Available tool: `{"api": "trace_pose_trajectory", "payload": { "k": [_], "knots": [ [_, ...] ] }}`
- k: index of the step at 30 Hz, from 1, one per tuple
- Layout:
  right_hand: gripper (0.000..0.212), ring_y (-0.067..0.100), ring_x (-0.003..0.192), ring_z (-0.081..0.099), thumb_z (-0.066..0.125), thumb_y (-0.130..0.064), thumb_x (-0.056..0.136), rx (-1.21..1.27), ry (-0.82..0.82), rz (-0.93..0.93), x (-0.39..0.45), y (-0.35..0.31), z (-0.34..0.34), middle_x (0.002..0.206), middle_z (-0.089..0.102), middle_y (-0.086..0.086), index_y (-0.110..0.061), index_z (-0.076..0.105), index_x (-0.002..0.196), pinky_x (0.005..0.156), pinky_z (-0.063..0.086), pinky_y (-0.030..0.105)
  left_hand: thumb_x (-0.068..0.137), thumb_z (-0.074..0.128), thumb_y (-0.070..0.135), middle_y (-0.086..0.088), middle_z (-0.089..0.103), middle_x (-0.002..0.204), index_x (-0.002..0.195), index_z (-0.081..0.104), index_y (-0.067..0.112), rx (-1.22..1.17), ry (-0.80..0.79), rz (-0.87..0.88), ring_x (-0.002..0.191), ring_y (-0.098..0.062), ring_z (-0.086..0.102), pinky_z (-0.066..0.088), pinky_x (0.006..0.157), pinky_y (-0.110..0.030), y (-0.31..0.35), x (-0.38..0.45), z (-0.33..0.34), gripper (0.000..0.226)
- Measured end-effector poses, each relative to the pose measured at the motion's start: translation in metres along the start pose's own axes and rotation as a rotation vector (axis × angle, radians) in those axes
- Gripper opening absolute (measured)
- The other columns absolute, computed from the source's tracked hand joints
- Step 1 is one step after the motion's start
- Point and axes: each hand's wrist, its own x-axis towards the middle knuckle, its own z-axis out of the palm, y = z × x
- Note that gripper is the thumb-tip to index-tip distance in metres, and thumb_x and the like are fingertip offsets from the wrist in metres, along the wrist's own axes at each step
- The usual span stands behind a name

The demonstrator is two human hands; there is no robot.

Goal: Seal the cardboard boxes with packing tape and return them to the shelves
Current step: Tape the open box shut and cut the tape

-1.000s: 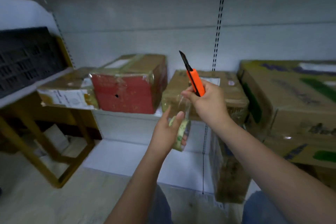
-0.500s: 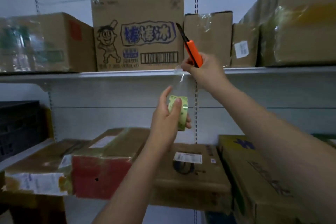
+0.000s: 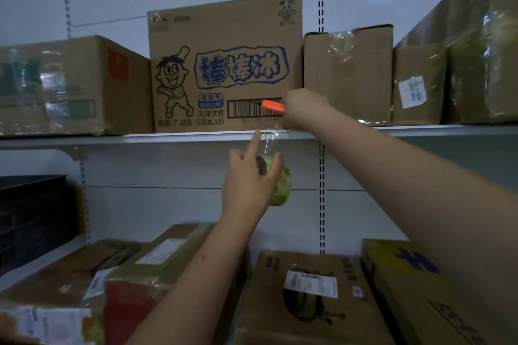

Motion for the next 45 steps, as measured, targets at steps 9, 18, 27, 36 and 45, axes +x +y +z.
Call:
{"api": "trace_pose_trajectory", "payload": {
  "k": [9,18,27,36,45],
  "knots": [
    [0.038,0.028,0.087,0.052,0.055,-0.038,0.099,0.344,0.116,-0.054,-0.005,0.015,0.006,0.102,0.052,0.012,-0.005,0.049,0.116,0.067,0.037,0.033,0.093,0.039,0.032,0.002,0.068,0.118,0.121,0.065,0.019,0.35,0.055,0.503,0.116,-0.019,0.057,0.029,0.11,-0.035,-0.004,0.067,0.007,0.04],
    [0.033,0.023,0.104,0.056,0.059,-0.028,0.097,0.098,-0.014,-0.396,0.016,-0.018,0.018,0.124,0.059,0.006,-0.016,0.06,0.129,0.089,0.049,0.039,0.095,0.041,0.016,0.008,0.052,0.127,0.129,0.057,0.02,-0.123,0.226,0.209,0.12,-0.004,0.047,0.036,0.099,-0.016,-0.08,-0.025,-0.018,0.038],
    [0.038,0.028,0.122,0.053,0.044,-0.04,0.103,0.203,0.291,-0.341,-0.029,-0.008,0.015,0.13,0.061,0.005,-0.019,0.061,0.129,0.099,0.043,0.043,0.101,0.045,0.016,0.013,0.05,0.127,0.13,0.055,0.025,-0.122,0.071,0.108,0.121,-0.003,0.045,0.034,0.103,-0.021,-0.102,-0.083,0.002,0.032],
    [0.013,0.018,0.067,0.056,0.055,-0.013,0.088,0.385,0.287,-0.388,-0.371,0.055,0.204,0.078,0.063,0.003,-0.012,0.067,0.086,0.057,0.042,0.027,0.092,0.049,0.006,0.011,0.062,0.086,0.086,0.062,0.026,-0.098,-0.225,-0.16,0.069,-0.009,0.057,0.049,0.063,-0.038,-0.155,-0.321,0.051,0.025],
    [0.11,0.027,0.152,0.008,0.061,-0.065,0.086,0.299,-0.864,0.483,-0.455,0.169,0.384,0.166,-0.012,0.004,-0.021,-0.008,0.159,0.115,0.023,0.038,0.101,0.046,0.009,-0.008,0.066,0.122,0.116,0.066,0.016,-0.172,-0.907,-0.493,0.11,-0.025,0.062,0.048,0.092,-0.029,-0.216,-0.429,0.193,0.026]
  ]
}}
